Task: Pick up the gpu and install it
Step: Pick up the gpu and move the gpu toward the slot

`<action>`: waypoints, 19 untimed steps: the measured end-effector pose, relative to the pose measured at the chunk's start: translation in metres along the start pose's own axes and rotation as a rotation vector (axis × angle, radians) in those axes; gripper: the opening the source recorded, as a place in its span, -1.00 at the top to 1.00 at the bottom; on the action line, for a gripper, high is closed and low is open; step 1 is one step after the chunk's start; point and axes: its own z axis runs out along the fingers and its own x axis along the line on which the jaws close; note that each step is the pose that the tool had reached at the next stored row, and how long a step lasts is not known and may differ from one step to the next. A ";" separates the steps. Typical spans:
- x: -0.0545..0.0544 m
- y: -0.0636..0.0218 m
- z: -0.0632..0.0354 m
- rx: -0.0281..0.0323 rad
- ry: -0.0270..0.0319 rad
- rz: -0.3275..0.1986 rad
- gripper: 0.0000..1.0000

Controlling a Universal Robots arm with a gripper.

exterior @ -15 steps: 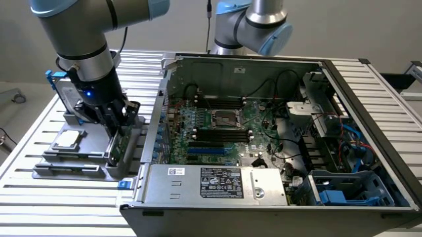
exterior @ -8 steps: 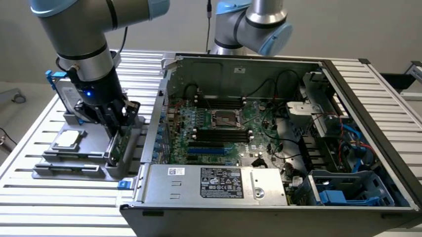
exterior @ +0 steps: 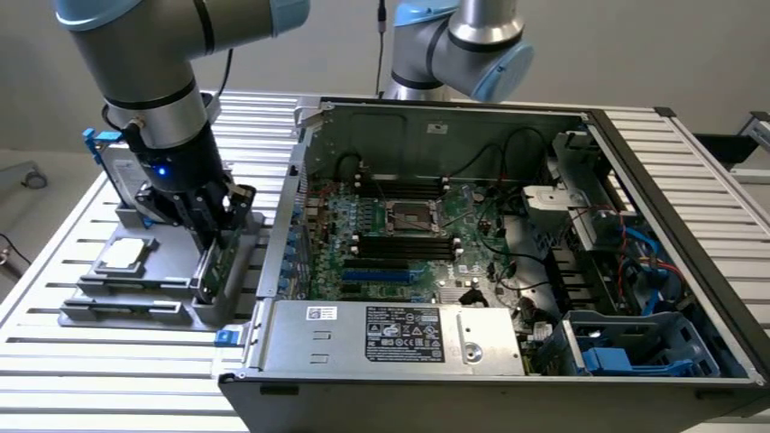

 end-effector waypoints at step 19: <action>0.001 0.0008 -0.0527 -0.0220 0.0008 0.000 0.47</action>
